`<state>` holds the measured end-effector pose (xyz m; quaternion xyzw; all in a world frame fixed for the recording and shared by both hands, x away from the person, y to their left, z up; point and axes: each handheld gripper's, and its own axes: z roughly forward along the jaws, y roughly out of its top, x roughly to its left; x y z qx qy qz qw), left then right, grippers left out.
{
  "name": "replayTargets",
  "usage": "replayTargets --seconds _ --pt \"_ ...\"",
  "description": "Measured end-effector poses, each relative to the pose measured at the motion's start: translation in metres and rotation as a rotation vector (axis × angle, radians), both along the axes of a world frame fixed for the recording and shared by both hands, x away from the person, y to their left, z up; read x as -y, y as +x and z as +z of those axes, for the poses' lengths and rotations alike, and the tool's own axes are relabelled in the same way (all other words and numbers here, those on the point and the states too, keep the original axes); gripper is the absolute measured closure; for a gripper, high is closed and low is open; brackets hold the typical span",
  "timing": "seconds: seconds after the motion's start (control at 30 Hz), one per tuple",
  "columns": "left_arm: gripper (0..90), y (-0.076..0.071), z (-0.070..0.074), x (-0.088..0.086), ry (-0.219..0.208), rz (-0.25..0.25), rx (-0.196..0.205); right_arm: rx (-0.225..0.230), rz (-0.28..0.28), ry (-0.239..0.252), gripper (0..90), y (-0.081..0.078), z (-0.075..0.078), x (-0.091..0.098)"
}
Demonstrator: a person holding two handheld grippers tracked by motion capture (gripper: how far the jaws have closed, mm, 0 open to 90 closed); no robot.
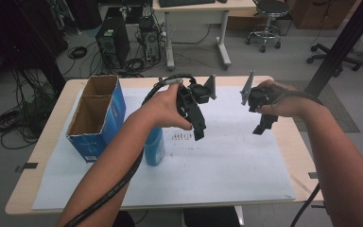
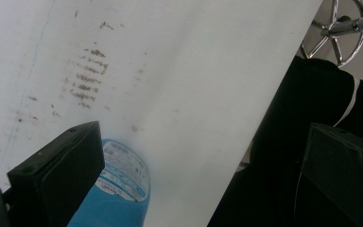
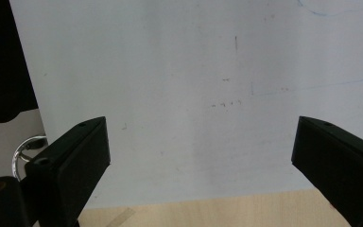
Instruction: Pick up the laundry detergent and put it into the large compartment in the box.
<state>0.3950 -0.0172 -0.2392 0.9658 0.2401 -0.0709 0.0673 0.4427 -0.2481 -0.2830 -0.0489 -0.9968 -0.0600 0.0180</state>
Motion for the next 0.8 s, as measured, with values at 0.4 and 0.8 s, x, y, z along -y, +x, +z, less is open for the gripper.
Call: replayTargets --seconds 0.4,0.8 --pt "0.2 -0.001 0.000 0.004 0.012 0.006 0.000 -0.007 -0.011 0.002 5.0 0.004 -0.004 0.006" --pt "0.6 0.000 0.016 -0.001 0.057 0.133 0.066 -0.003 -0.012 0.011 5.0 0.003 -0.004 0.011"
